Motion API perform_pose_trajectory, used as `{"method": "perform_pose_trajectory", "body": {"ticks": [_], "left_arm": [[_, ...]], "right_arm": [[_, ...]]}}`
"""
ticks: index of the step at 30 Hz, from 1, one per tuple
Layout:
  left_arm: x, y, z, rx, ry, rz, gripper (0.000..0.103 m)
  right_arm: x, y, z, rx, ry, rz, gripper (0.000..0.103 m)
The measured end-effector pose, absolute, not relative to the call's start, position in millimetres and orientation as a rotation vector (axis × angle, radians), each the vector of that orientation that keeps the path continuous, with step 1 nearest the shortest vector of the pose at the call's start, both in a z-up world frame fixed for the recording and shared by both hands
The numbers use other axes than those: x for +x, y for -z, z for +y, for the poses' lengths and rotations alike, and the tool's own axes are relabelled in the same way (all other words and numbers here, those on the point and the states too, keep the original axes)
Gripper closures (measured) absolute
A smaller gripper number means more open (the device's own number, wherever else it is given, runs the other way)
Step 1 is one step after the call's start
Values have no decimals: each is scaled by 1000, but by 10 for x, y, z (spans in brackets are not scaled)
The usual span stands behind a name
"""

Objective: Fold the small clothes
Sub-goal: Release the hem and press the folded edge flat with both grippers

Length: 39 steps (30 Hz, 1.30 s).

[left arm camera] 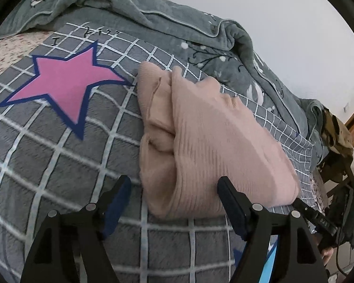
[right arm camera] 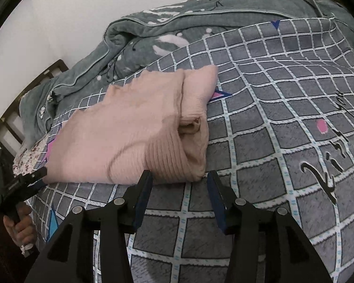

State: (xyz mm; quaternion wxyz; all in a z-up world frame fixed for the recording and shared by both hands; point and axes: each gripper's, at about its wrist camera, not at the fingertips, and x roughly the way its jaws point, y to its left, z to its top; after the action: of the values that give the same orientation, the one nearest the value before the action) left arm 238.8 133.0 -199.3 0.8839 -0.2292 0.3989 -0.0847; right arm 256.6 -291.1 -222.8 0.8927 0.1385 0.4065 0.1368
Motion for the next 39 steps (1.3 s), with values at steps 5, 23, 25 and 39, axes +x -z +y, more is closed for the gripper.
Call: {"method": "perform_pose_trajectory", "body": {"ticks": [5, 23, 25, 39], "left_arm": [[2496, 2004, 1282, -450, 176, 825, 32], [2516, 2098, 1481, -634, 147, 841, 87], [2475, 2073, 1500, -656, 144, 842, 88], [1763, 1671, 1207, -515, 117, 852, 90]], "right_arm": [[2704, 2258, -2942, 341, -307, 861, 55], [3093, 2308, -2785, 394, -340, 901, 85], [3013, 2240, -2787, 382, -346, 878, 87], [2275, 2047, -2990, 417, -373, 865, 89]]}}
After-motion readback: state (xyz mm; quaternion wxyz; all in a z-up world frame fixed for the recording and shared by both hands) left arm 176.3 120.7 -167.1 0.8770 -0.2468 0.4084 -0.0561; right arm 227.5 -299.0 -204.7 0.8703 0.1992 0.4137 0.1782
